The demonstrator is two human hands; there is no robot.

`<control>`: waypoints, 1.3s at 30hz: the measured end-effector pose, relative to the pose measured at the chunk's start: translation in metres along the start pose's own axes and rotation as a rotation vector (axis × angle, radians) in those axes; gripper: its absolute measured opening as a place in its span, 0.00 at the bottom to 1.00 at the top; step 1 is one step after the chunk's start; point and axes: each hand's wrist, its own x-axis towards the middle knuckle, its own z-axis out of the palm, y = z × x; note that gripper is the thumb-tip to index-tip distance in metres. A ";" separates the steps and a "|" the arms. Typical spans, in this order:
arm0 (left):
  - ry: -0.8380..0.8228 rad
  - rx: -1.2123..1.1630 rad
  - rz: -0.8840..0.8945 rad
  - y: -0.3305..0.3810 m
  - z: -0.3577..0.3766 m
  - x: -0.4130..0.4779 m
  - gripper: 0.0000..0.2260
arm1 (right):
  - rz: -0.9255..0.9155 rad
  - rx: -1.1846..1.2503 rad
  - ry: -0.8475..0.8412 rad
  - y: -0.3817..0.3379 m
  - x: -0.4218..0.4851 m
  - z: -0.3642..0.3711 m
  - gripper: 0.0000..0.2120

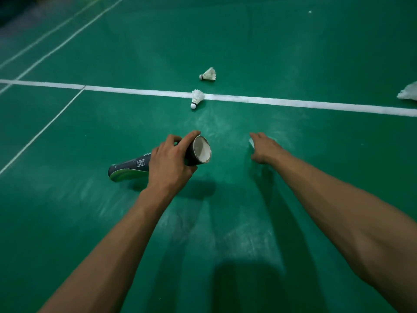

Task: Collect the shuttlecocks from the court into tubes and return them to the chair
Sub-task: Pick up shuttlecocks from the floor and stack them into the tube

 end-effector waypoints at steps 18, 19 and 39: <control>0.086 0.098 -0.103 -0.013 -0.089 0.027 0.39 | -0.465 1.096 0.505 -0.150 -0.088 -0.086 0.06; 0.092 0.087 -0.096 -0.015 -0.087 0.027 0.39 | -0.498 1.091 0.519 -0.156 -0.096 -0.091 0.06; 0.077 -0.249 0.138 -0.021 -0.060 0.090 0.38 | -0.372 0.507 0.361 -0.176 -0.119 -0.131 0.29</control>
